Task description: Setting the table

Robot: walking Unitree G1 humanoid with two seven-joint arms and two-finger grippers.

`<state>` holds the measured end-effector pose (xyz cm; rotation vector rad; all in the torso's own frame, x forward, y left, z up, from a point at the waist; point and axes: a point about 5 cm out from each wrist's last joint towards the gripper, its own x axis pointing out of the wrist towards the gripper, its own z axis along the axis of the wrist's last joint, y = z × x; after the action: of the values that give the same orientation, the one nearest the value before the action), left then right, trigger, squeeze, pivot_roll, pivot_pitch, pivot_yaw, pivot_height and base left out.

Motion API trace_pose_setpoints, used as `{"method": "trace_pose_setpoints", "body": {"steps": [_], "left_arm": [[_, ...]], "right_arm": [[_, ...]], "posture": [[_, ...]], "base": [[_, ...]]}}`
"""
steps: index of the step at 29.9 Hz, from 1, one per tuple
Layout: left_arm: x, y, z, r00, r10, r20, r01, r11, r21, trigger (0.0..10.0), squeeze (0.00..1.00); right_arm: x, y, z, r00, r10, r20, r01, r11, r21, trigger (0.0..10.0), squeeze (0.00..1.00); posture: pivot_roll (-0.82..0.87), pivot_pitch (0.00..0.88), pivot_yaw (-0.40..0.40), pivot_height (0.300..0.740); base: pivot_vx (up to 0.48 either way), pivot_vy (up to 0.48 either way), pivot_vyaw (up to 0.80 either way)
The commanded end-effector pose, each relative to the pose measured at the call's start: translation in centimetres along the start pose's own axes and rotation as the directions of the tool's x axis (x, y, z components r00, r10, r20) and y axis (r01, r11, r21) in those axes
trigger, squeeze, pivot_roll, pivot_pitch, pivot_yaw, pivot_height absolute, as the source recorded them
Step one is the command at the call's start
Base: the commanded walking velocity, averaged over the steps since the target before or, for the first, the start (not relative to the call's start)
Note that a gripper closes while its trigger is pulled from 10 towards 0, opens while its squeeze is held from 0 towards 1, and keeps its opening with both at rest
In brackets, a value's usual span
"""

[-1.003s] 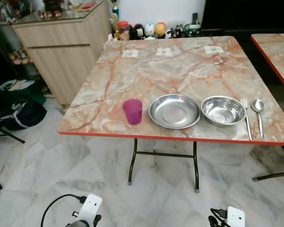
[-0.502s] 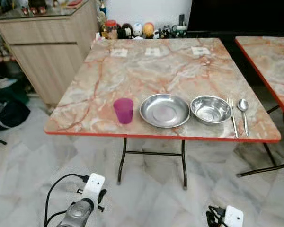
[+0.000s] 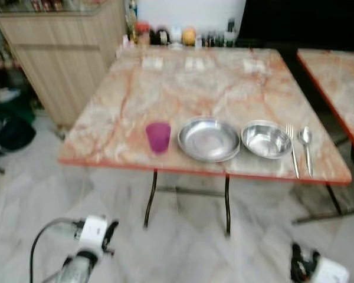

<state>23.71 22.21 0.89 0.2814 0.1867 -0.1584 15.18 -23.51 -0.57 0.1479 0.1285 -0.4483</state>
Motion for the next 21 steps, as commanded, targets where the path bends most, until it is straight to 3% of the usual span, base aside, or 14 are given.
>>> {"method": "trace_pose_setpoints", "body": {"steps": [1, 5, 8, 12, 14, 15, 18, 21], "left_arm": [[-0.1, -0.1, 0.8, 0.999, -0.003, 0.051, 0.004, 1.000, -0.016, 10.0, 0.00], [-0.5, -0.1, 2.1, 0.993, 0.004, 0.119, -0.002, 1.000, -0.022, 10.0, 0.00], [-1.6, 0.3, 3.1, 0.987, 0.026, 0.158, -0.021, 0.999, -0.036, 10.0, 0.00], [-2.0, 0.3, 3.1, 0.988, 0.019, 0.152, -0.013, 0.999, -0.039, 10.0, 0.00], [-1.6, 0.1, 2.7, 0.992, 0.011, 0.129, -0.005, 0.999, -0.044, 10.0, 0.00], [-0.7, -0.4, 1.9, 0.997, -0.009, 0.082, 0.014, 0.998, -0.059, 10.0, 0.00], [0.5, -0.9, 0.1, 0.999, -0.042, -0.031, 0.040, 0.996, -0.075, 10.0, 0.00], [0.8, -1.1, -0.6, 0.994, -0.057, -0.094, 0.050, 0.996, -0.075, 10.0, 0.00]], "right_arm": [[-0.3, 0.4, 1.3, 0.999, -0.007, 0.046, 0.006, 1.000, 0.019, 10.0, 0.00], [-1.4, 0.8, 2.0, 0.998, 0.011, 0.067, -0.010, 1.000, -0.006, 10.0, 0.00], [-2.1, 1.4, 3.1, 0.996, 0.043, 0.084, -0.043, 0.999, -0.008, 10.0, 0.00], [-1.8, 1.5, 3.4, 0.997, 0.049, 0.060, -0.049, 0.999, -0.004, 10.0, 0.00], [-0.8, 1.5, 2.8, 0.999, 0.045, 0.026, -0.045, 0.999, -0.007, 10.0, 0.00], [0.5, 1.7, 1.4, 0.999, 0.033, -0.042, -0.032, 0.999, 0.014, 10.0, 0.00], [1.8, 1.8, -1.6, 0.981, 0.035, -0.189, -0.034, 0.999, 0.007, 10.0, 0.00], [2.1, 1.5, -2.7, 0.966, 0.010, -0.258, -0.008, 1.000, 0.009, 10.0, 0.00]], "posture": [[0.02, 0.000, -0.019, 0.740], [0.03, 0.000, -0.024, 0.740], [0.02, 0.000, -0.030, 0.740], [0.04, 0.000, -0.041, 0.740], [0.05, 0.000, -0.051, 0.740], [0.05, 0.000, -0.061, 0.740], [0.05, 0.000, -0.068, 0.740], [0.05, 0.000, -0.067, 0.740]], "base": [[0.000, 0.000, 0.00], [0.000, 0.000, 0.00], [0.000, 0.000, 0.00], [0.000, 0.000, 0.00], [0.000, 0.000, 0.00], [0.000, 0.000, 0.00], [0.000, 0.000, 0.00], [0.000, 0.000, 0.00]]}}
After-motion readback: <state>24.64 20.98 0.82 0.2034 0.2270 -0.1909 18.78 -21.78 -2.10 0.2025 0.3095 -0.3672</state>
